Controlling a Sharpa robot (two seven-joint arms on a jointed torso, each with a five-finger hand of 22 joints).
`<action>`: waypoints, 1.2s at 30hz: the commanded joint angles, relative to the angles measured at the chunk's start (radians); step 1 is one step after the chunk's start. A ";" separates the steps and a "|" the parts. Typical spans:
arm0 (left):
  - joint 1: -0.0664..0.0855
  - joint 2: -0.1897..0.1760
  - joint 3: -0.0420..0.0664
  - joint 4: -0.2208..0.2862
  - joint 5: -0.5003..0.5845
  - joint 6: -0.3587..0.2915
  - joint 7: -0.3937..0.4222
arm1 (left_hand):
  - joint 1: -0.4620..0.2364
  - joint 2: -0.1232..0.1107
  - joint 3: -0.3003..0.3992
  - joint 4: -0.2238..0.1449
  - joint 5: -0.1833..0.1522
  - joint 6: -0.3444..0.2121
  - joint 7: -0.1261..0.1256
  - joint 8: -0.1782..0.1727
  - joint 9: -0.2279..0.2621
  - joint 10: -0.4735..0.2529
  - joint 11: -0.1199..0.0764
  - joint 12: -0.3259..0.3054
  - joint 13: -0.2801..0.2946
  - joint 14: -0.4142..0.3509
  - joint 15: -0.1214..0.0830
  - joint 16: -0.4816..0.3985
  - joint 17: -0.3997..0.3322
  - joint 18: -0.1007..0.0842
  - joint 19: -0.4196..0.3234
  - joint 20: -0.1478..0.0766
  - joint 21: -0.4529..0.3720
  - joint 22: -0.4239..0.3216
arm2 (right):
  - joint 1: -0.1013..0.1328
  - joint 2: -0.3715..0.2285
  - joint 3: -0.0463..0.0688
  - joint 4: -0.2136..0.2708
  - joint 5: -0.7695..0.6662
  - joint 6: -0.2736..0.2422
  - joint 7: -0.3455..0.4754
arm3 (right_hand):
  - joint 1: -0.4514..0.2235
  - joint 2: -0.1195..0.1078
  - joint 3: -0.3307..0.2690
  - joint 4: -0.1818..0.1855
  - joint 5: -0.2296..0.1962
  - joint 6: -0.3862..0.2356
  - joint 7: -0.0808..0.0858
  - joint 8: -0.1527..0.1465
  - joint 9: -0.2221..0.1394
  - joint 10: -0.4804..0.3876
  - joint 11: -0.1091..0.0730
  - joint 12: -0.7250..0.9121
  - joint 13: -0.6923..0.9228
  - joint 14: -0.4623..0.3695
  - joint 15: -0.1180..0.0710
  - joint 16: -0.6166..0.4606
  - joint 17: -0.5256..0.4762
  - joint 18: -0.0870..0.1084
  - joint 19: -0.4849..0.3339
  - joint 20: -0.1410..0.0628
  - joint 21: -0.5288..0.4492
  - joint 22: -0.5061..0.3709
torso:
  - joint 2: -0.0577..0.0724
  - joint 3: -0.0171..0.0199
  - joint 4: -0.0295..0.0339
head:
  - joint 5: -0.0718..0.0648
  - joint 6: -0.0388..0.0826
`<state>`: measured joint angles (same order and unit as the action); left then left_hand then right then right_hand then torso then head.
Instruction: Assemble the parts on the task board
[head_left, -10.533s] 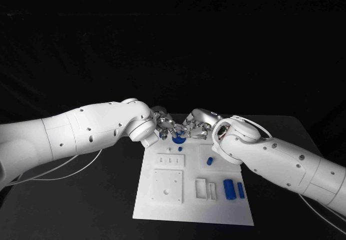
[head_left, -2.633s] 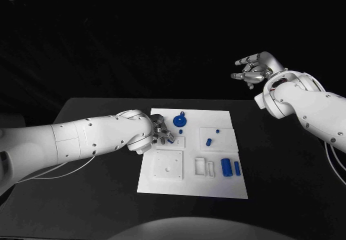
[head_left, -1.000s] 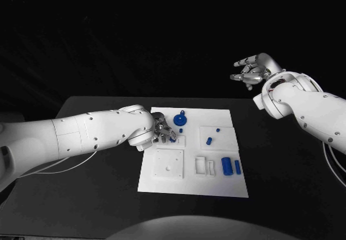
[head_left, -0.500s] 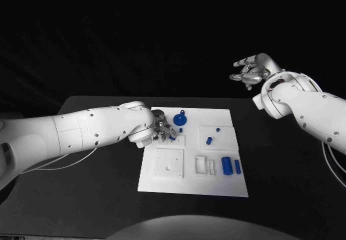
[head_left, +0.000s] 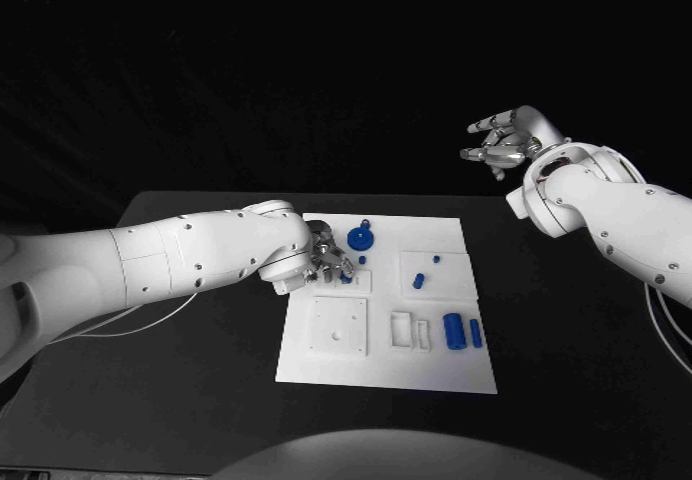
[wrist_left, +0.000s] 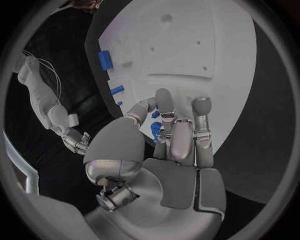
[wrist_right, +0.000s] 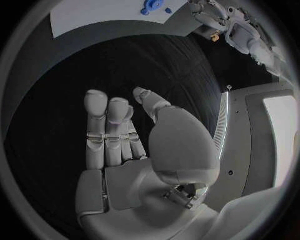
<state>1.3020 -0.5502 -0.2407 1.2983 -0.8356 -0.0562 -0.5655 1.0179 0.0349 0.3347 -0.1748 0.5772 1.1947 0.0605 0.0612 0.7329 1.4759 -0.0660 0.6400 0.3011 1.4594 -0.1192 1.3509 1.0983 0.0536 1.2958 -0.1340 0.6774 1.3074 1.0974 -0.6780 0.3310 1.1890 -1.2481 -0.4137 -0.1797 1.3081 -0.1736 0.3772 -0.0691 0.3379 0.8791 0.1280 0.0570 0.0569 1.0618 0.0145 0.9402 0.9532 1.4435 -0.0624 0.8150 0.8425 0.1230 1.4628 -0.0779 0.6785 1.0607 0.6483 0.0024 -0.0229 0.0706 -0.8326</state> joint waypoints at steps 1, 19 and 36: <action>0.001 0.004 0.000 -0.002 -0.001 0.016 -0.004 | 0.003 0.022 0.030 -0.030 -0.021 0.198 -0.110 0.005 0.225 0.040 -0.020 0.006 -0.002 0.003 0.002 0.006 0.000 -0.015 0.000 0.002 0.006 0.025 | 0.000 0.001 0.001 0.001 -0.010 0.011 0.001 | -0.012 -0.002 0.000 -0.007 0.006 0.000 0.004 0.000 0.001 -0.002 0.002 -0.004 -0.002 0.002 -0.003 -0.005 0.001 0.014 0.051 -0.007 -0.004 -0.001 | 0.001 -0.0001 -0.0006 | 0.001 0.000; 0.001 0.001 0.000 0.000 -0.030 0.013 -0.009 | 0.006 0.026 0.027 -0.029 -0.029 0.195 -0.110 0.005 0.229 0.039 -0.020 0.005 -0.005 0.002 0.002 0.005 -0.005 -0.014 -0.001 0.003 0.005 0.024 | 0.000 0.002 0.001 0.000 -0.013 0.011 -0.003 | -0.013 -0.002 0.001 -0.008 0.011 0.001 0.004 0.001 0.001 -0.001 0.001 -0.004 -0.001 0.002 -0.003 -0.005 0.002 0.014 0.051 -0.007 -0.003 -0.001 | 0.000 -0.0009 0.0002 | -0.002 -0.003; 0.001 -0.004 0.000 -0.001 -0.053 0.022 -0.016 | 0.009 0.028 0.027 -0.028 -0.029 0.194 -0.109 0.005 0.233 0.039 -0.019 0.005 -0.008 0.002 0.003 0.005 -0.006 -0.013 -0.001 0.004 0.005 0.024 | 0.000 0.003 0.001 -0.001 -0.013 0.012 -0.002 | -0.013 -0.003 0.001 -0.008 0.013 0.000 0.004 0.000 0.001 -0.002 0.002 -0.005 -0.002 0.002 -0.003 -0.005 0.002 0.014 0.051 -0.007 -0.004 -0.002 | 0.001 -0.0012 -0.0012 | -0.005 -0.006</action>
<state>1.3021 -0.5546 -0.2406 1.2956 -0.8742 -0.0498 -0.5766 1.0119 0.0409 0.3463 -0.1955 0.5432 1.1947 0.0605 0.0613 0.7329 1.4759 -0.0660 0.6399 0.2945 1.4579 -0.1177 1.3508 1.0935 0.0536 1.2957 -0.1340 0.6773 1.3078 1.0974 -0.6757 0.3310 1.1878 -1.2505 -0.4125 -0.1836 1.3040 -0.1777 0.3799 -0.0718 0.3486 0.8794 0.1276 0.0570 0.0569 1.0618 0.0145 0.9402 0.9518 1.4435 -0.0624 0.8151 0.8431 0.1224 1.4653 -0.0805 0.6785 1.0594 0.6489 0.0012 -0.0236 0.0663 -0.8383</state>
